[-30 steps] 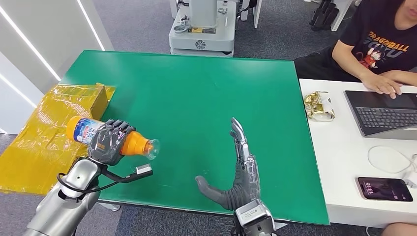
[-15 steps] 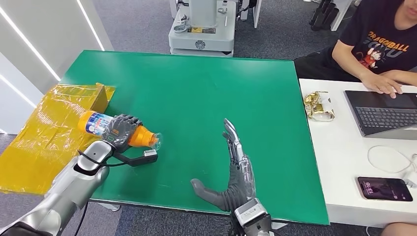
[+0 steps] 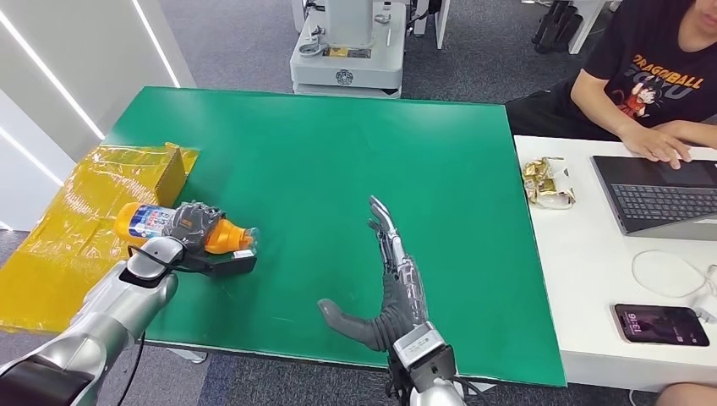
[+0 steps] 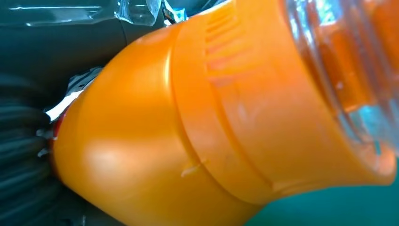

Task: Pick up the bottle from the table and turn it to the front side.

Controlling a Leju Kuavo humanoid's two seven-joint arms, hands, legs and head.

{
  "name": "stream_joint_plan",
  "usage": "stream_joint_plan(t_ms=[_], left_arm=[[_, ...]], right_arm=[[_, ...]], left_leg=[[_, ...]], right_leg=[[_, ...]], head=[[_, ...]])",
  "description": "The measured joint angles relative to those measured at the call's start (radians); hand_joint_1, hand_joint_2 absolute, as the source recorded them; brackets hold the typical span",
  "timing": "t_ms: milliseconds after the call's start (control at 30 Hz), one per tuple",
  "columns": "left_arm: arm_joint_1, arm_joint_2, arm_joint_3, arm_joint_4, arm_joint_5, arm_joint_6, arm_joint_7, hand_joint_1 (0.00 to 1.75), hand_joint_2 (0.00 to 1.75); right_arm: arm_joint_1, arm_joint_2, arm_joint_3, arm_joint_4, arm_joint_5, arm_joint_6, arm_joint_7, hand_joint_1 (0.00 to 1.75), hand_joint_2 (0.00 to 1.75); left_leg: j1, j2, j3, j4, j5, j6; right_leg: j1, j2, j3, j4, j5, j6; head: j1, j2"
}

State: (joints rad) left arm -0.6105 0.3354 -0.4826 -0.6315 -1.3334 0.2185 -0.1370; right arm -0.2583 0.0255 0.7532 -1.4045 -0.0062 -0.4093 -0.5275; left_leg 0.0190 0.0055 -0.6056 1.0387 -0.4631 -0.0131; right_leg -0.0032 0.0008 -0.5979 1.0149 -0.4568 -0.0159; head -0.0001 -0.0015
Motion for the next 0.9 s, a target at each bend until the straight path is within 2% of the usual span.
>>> stream_joint_plan(t_ms=[467,500,533,633,667,900], left_arm=[[-0.084,-0.003,0.000,0.121,-0.002,-0.030,0.012,1.75,1.75],[-0.086,-0.003,0.000,0.124,0.000,-0.036,0.009,1.70,1.75],[-0.088,-0.003,0.000,0.128,0.004,-0.042,0.006,1.49,1.75],[-0.092,-0.003,0.002,0.136,0.016,-0.052,-0.005,0.24,1.75],[-0.093,-0.002,0.003,0.139,0.020,-0.054,-0.009,0.01,1.75],[-0.098,0.001,0.007,0.149,0.038,-0.072,-0.027,0.00,1.75]], right_arm=[[-0.045,0.000,0.024,0.047,-0.037,-0.014,-0.017,0.00,1.75],[-0.049,0.000,0.026,0.051,-0.040,-0.014,-0.018,0.00,1.75],[-0.053,0.000,0.028,0.055,-0.043,-0.013,-0.019,0.00,1.75],[-0.063,0.000,0.033,0.068,-0.050,-0.012,-0.021,0.00,1.75],[-0.066,0.000,0.035,0.072,-0.052,-0.012,-0.021,0.00,1.75],[-0.085,0.001,0.040,0.098,-0.069,-0.013,-0.031,0.00,1.75]], left_leg=[[0.000,0.000,0.000,0.000,0.001,0.000],[0.000,0.000,0.000,0.000,0.001,0.000],[0.000,0.000,0.000,0.000,0.001,0.000],[0.000,0.000,0.000,0.000,0.001,0.000],[0.000,0.000,0.000,0.000,0.001,0.000],[0.000,0.000,0.000,0.000,0.001,0.000]], right_leg=[[0.000,0.000,0.000,0.000,0.000,0.000],[0.000,0.000,0.000,0.000,0.000,0.000],[0.000,0.000,0.000,0.000,0.000,0.000],[0.000,0.000,0.000,0.000,0.000,0.000],[0.000,0.000,0.000,0.001,0.000,0.000],[0.000,-0.001,0.000,0.001,0.000,0.000]], head=[[0.000,0.000],[0.000,0.000],[0.000,0.000],[0.000,0.000],[0.000,0.000],[0.000,0.000]])
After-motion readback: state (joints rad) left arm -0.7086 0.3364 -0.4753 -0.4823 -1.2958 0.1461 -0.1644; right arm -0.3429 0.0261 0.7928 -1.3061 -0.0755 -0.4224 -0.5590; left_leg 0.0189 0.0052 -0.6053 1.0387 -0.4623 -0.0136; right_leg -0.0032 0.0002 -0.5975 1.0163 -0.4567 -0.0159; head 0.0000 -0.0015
